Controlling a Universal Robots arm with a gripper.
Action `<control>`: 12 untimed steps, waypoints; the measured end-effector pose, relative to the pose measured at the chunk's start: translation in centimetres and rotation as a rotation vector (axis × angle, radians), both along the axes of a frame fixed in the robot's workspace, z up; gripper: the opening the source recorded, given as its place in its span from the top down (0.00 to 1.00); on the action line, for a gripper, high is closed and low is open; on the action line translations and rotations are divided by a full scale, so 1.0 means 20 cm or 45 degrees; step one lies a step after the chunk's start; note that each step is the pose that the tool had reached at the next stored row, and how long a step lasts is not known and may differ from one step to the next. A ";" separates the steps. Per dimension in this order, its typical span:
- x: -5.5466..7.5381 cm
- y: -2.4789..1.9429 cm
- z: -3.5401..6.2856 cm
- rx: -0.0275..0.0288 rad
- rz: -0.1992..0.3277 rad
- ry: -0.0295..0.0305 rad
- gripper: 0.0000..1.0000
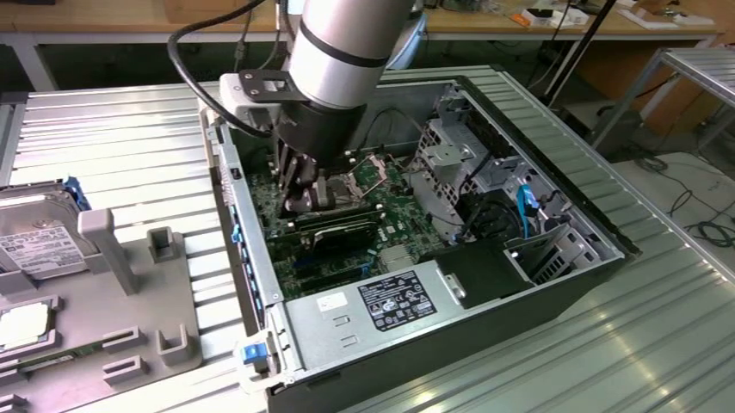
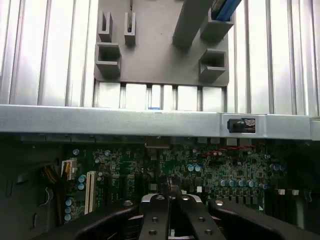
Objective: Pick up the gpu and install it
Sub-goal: 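Press down on the gpu until it lock into place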
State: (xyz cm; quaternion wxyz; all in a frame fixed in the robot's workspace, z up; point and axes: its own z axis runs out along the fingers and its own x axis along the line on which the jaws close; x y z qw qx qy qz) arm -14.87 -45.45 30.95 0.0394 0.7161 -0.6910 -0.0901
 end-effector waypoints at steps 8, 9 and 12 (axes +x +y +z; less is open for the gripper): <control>-0.09 -0.002 0.014 0.0024 0.000 0.0103 0.89; -0.10 -0.002 0.014 0.0025 0.000 0.0104 0.89; -0.10 -0.002 0.010 0.0027 0.000 0.0093 0.89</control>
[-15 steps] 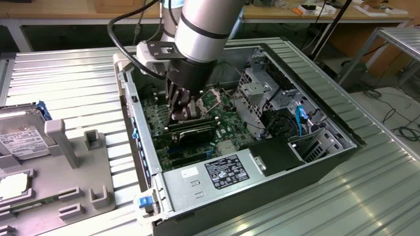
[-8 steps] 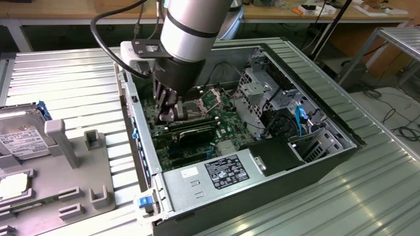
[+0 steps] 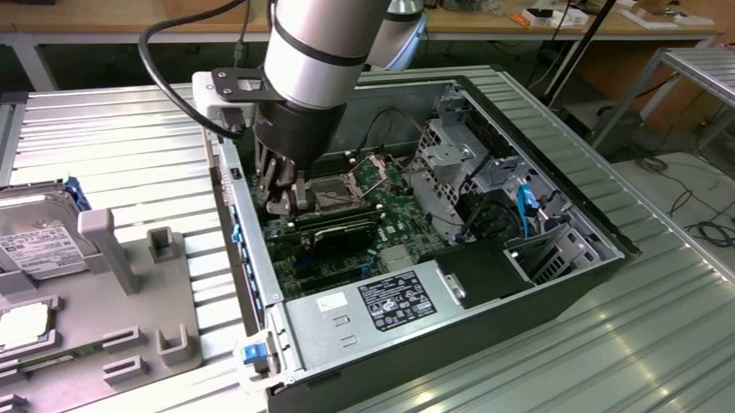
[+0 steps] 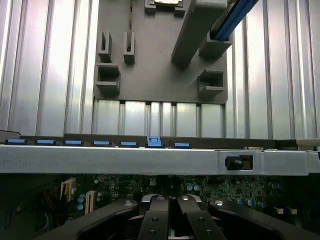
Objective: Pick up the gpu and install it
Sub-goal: 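Press down on the gpu until it lock into place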
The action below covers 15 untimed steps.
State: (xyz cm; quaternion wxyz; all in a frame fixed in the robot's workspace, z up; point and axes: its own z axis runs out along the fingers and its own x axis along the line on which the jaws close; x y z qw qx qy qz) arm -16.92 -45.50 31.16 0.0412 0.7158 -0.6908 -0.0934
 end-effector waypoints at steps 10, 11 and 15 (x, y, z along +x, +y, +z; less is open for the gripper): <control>0.00 -0.001 -0.010 -0.0088 0.000 -0.0031 0.89; 0.00 -0.001 -0.010 -0.0101 0.000 -0.0032 0.89; -0.01 -0.001 -0.011 -0.0163 0.000 -0.0031 0.89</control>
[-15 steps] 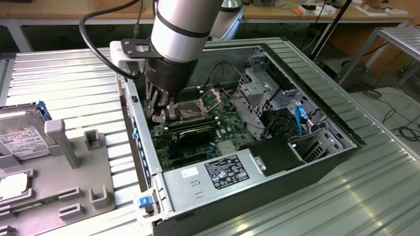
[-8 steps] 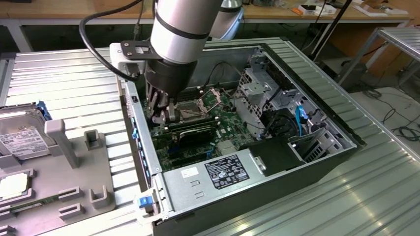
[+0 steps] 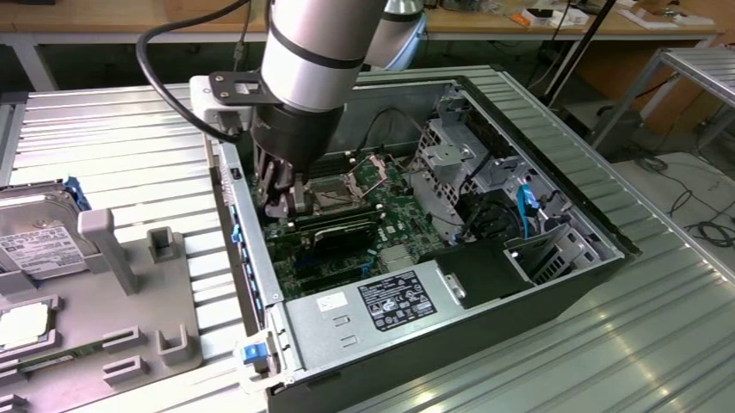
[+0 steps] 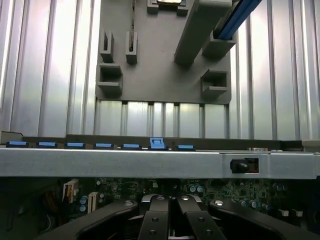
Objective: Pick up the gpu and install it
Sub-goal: 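Press down on the gpu until it lock into place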
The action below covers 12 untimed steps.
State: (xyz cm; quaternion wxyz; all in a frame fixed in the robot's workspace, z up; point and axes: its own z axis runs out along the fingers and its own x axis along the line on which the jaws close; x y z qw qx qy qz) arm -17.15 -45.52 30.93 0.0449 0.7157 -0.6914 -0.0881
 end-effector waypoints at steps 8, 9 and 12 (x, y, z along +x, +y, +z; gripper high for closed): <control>0.00 -0.004 -0.008 -0.0017 0.000 -0.0014 0.89; 0.00 -0.004 -0.008 -0.0018 0.000 -0.0014 0.89; 0.00 -0.004 -0.014 -0.0020 0.000 -0.0015 0.89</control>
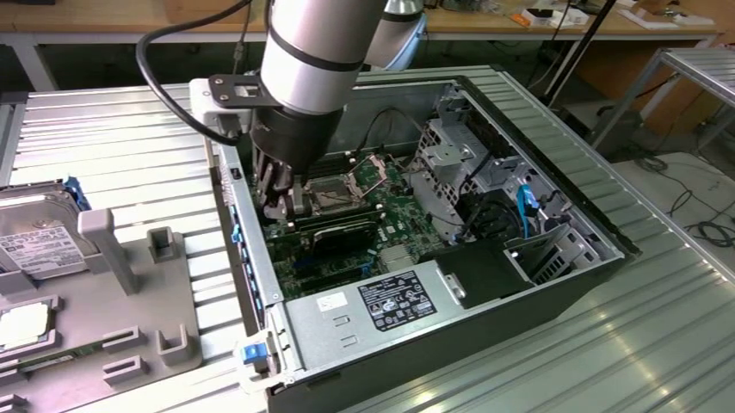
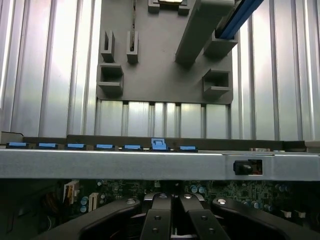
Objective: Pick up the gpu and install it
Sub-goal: 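Press down on the gpu until it lock into place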
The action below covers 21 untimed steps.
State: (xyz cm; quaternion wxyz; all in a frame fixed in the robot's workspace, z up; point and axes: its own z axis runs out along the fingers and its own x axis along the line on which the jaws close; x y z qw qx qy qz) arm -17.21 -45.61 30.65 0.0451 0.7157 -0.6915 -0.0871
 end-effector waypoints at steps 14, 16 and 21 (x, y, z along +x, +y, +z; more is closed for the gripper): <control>0.00 -0.003 -0.008 0.0004 -0.001 -0.0014 0.89; 0.00 -0.003 -0.002 0.0013 -0.001 -0.0021 0.89; 0.00 -0.003 0.041 0.0002 -0.001 -0.0009 0.89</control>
